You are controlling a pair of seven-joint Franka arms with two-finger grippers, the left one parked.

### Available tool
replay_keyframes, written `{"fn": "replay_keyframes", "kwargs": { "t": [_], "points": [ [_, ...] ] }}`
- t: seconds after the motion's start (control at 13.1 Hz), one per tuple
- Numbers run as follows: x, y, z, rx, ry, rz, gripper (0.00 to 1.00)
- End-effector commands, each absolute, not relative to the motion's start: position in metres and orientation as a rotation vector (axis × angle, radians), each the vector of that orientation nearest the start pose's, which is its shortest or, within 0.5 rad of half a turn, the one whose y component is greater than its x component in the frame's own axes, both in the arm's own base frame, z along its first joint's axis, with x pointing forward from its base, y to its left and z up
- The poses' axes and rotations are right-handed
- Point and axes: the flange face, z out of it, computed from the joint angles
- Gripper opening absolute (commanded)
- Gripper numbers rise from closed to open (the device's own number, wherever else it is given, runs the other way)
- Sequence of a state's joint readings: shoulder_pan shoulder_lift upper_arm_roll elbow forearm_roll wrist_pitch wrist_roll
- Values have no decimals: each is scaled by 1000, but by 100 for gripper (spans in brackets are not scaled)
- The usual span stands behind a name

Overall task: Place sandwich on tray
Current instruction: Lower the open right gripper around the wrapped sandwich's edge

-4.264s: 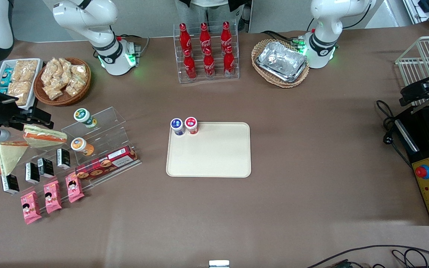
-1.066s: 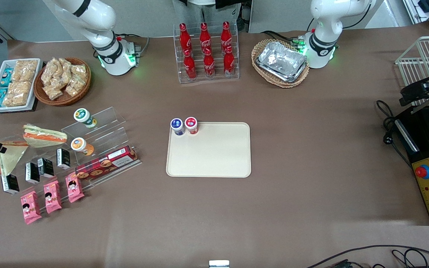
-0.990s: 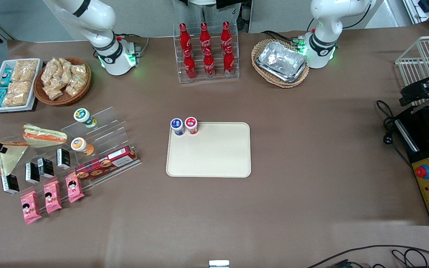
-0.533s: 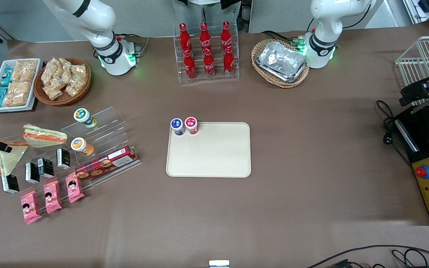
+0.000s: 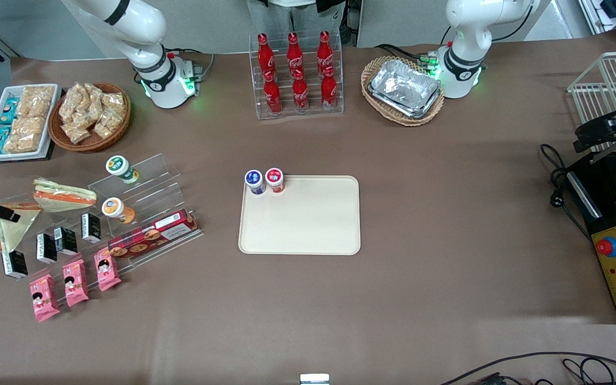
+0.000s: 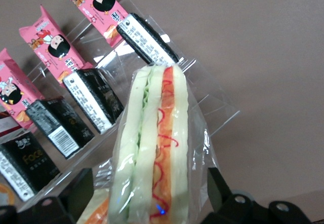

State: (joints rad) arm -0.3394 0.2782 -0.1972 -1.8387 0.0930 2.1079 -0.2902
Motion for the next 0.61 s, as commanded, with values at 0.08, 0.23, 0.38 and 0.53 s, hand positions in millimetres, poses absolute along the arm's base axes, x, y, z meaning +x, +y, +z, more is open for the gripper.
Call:
{"fn": "replay_keyframes", "kwargs": {
  "t": [0.08,0.23,0.38,0.53],
  "points": [
    [543,-311,373,-3074,470,-48,100],
    [544,-311,370,-3078,471,-56,100],
    [544,-311,370,-3078,473,-56,98],
    [546,-312,364,-3080,473,-60,97]
  ]
}}
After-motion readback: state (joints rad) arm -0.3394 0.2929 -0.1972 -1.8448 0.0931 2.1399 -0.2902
